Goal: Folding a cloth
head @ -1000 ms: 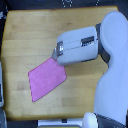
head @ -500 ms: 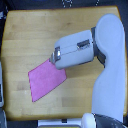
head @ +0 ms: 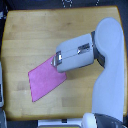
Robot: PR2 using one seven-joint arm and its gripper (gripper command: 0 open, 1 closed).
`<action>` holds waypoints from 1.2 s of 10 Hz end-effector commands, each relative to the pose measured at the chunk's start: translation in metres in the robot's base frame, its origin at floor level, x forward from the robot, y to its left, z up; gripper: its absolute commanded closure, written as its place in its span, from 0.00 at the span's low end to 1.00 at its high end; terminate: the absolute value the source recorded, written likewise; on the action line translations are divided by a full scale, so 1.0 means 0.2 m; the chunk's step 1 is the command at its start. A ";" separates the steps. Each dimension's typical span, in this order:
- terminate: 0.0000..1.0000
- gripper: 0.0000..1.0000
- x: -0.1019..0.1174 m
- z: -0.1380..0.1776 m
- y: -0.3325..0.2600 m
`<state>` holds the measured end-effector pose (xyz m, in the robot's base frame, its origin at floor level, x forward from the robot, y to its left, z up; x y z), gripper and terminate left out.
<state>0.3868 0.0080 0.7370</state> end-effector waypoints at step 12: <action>0.00 1.00 -0.07 -0.06 -0.02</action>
<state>0.3804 -0.0017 0.7212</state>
